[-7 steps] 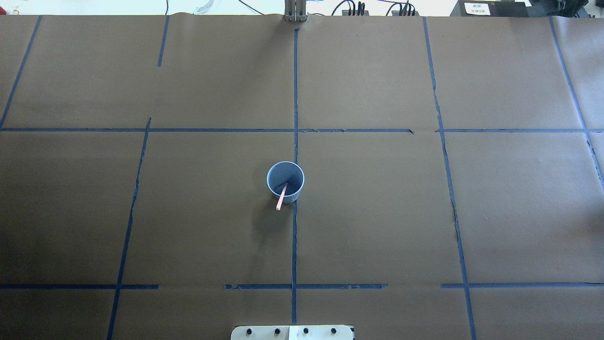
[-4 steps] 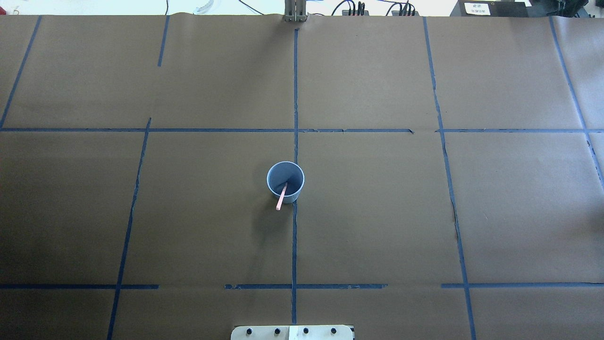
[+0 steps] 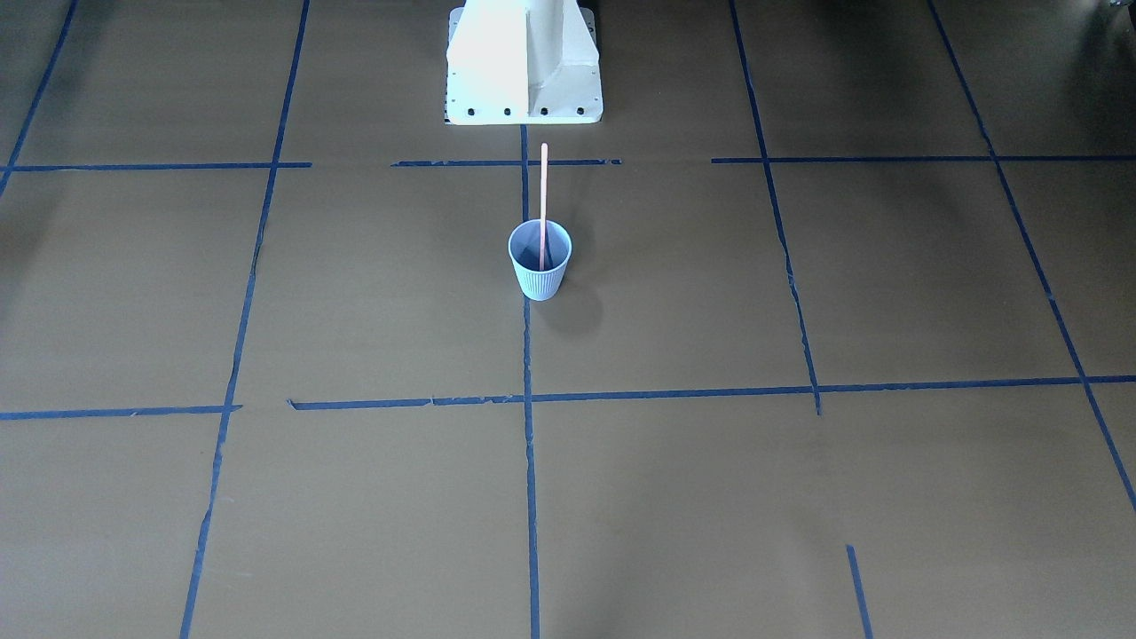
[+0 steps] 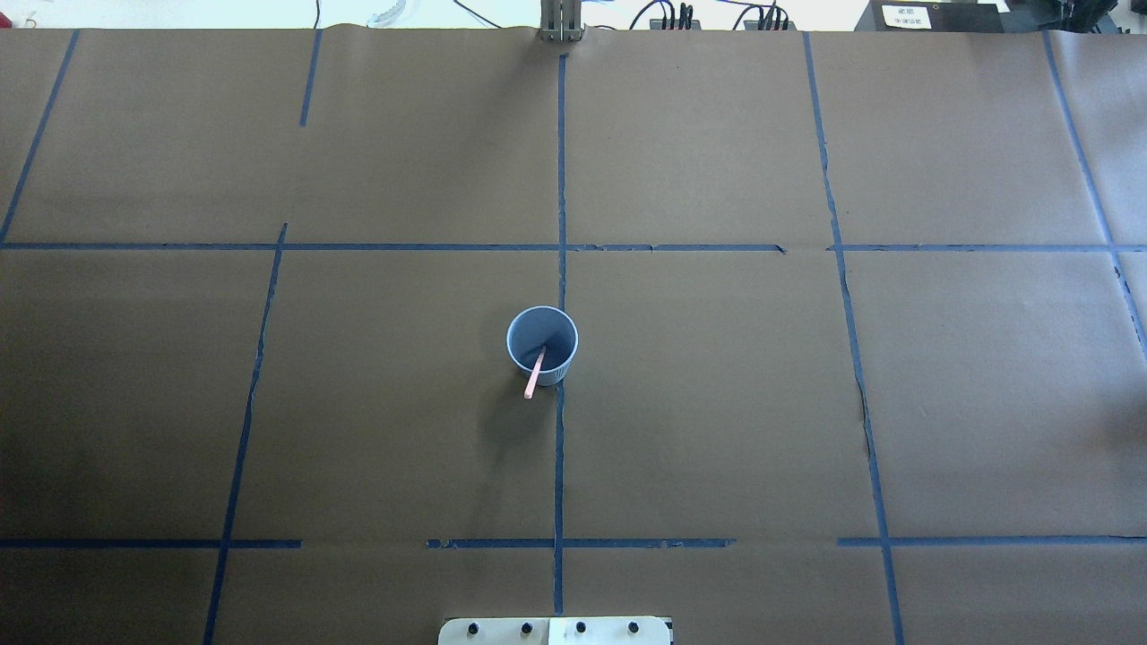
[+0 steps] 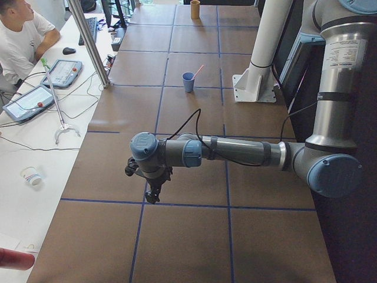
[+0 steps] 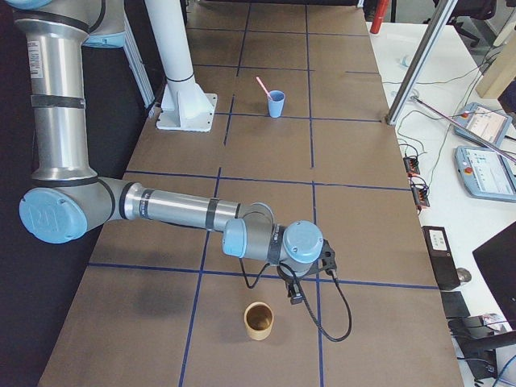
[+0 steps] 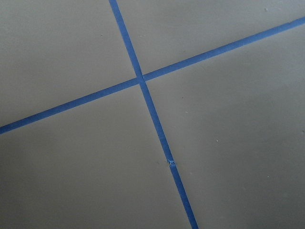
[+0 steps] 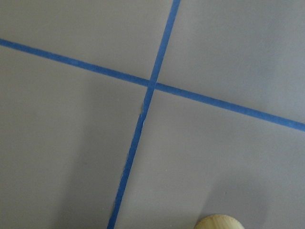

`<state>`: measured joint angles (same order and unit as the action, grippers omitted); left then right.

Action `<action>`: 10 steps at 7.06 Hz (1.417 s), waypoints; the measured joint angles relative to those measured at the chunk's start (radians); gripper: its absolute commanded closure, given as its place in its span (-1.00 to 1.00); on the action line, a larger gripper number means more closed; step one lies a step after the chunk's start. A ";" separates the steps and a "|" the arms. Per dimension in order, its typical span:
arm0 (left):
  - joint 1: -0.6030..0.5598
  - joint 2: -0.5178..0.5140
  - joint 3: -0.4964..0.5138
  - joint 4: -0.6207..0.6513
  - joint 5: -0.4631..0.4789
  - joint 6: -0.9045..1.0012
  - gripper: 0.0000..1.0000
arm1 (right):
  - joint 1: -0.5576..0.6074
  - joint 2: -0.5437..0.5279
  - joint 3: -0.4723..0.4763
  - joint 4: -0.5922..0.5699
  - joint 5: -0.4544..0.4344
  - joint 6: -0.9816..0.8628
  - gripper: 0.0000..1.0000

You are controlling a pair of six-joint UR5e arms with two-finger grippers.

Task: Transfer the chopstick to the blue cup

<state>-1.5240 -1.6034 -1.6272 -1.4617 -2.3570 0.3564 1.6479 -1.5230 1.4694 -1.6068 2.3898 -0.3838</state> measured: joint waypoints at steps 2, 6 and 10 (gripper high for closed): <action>-0.002 -0.004 0.010 0.008 0.001 0.001 -1.00 | 0.026 0.011 0.014 -0.040 -0.035 -0.010 -1.00; -0.036 -0.006 0.027 0.029 0.000 -0.023 -1.00 | 0.022 0.021 0.039 -0.068 -0.100 0.000 -1.00; -0.098 0.024 -0.003 0.022 -0.002 -0.088 -1.00 | 0.010 0.037 0.035 -0.099 -0.099 0.001 -1.00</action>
